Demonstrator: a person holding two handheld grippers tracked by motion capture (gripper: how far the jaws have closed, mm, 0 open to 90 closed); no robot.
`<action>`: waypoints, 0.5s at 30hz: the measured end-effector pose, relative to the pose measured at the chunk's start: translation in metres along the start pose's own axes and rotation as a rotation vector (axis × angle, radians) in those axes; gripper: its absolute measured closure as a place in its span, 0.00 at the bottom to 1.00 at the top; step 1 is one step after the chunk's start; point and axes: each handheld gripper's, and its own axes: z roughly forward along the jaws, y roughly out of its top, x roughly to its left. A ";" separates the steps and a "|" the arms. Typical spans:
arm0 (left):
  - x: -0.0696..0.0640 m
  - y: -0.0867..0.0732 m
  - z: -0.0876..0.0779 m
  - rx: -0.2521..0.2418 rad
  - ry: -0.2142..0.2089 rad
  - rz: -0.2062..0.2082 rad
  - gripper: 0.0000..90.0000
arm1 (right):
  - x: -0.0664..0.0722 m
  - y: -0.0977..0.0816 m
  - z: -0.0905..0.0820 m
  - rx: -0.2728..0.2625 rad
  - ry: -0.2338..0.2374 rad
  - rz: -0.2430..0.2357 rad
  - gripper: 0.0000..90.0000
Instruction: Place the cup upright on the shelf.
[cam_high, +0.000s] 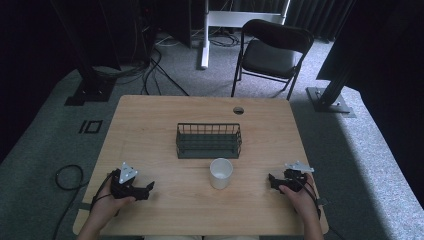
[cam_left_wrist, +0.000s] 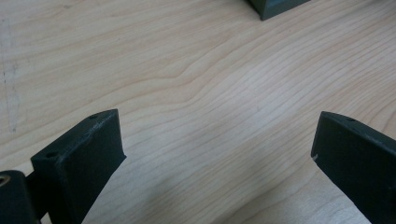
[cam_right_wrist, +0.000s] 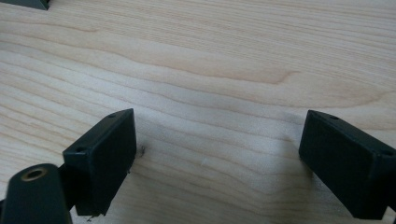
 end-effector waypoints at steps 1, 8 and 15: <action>-0.001 0.001 0.000 -0.004 0.001 0.000 0.03 | 0.000 0.000 0.000 0.000 0.000 0.000 0.12; -0.014 0.009 0.000 -0.031 -0.046 0.039 0.03 | 0.000 0.000 0.000 0.000 0.000 0.000 0.12; -0.024 0.016 0.002 -0.071 -0.072 0.077 0.03 | 0.000 0.000 0.000 0.000 0.000 0.000 0.12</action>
